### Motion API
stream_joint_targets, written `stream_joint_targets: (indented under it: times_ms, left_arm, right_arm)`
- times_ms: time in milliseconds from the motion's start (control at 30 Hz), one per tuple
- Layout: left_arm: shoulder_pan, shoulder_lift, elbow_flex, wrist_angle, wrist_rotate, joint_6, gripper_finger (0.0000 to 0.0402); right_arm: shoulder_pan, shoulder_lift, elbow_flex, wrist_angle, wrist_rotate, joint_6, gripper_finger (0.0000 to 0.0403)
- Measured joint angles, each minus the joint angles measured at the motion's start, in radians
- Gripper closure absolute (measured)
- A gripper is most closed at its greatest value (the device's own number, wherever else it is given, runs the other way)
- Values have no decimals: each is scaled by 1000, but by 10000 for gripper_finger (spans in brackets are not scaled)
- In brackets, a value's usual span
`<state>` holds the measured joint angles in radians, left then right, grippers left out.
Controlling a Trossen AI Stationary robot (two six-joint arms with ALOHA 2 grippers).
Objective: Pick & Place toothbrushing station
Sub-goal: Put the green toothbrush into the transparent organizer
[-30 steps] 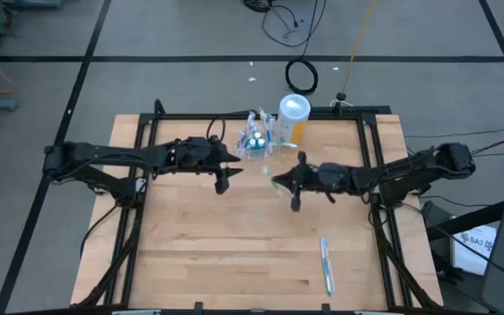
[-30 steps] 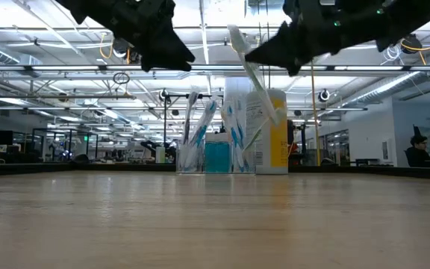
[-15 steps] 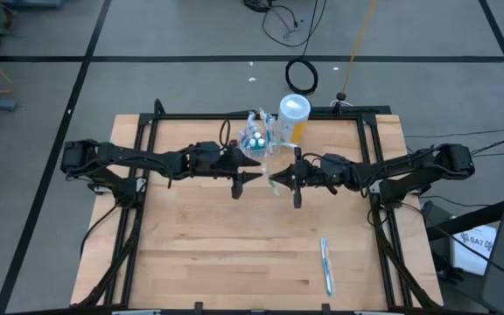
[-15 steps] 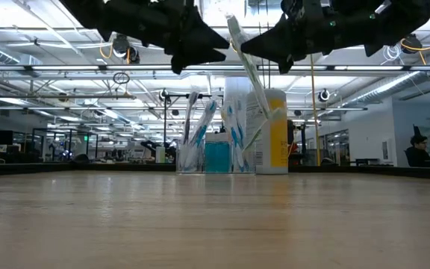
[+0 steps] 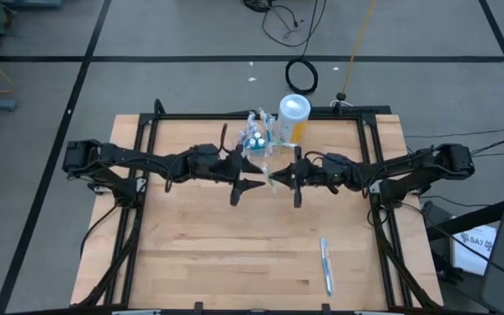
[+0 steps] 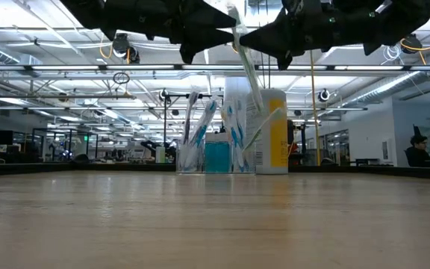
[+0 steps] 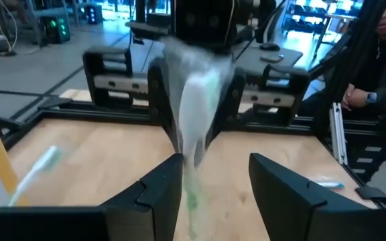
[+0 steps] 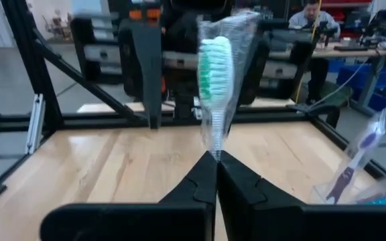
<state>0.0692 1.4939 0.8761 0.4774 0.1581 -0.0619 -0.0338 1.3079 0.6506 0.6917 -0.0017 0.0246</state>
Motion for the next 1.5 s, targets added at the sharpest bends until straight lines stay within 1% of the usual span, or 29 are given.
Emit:
stream_joint_targets:
  times_ms: [100, 233, 367, 500, 633, 700, 800, 967, 1067, 1200, 1333, 1500]
  left_arm:
    - [0, 1, 0, 0, 0, -12, 222]
    - [2, 1, 0, 0, -1, -16, 222]
    - [2, 1, 0, 35, -2, -17, 222]
    - [2, 1, 0, 58, -2, -19, 222]
    - [2, 1, 0, 57, -2, -28, 222]
    - [2, 1, 0, 45, -2, -20, 226]
    - [2, 1, 0, 32, -5, -20, 249]
    - [3, 1, 0, 15, -16, -15, 311]
    - [2, 1, 0, 14, -41, -23, 344]
    - [2, 1, -1, 10, -58, -32, 377]
    - [3, 1, -1, 10, -58, -31, 389]
    - [2, 1, -1, -20, -101, -31, 380]
  right_arm:
    - [2, 0, 0, 34, 0, 0, 403]
    - [9, 0, 0, 37, 0, -4, 403]
    - [9, 7, 0, 54, 0, 13, 403]
    - [12, 72, 0, 162, 0, 32, 403]
    - [16, 155, 0, 285, -1, 32, 403]
    - [15, 177, 0, 322, 0, 32, 403]
    - [8, 182, 0, 334, -1, 32, 403]
    - [0, 183, 0, 328, -3, 31, 403]
    - [1, 183, 0, 323, -2, 31, 403]
    - [1, 183, 0, 310, -1, 5, 402]
    - [1, 183, 0, 307, 0, -11, 387]
    - [1, 183, 0, 279, 1, -7, 352]
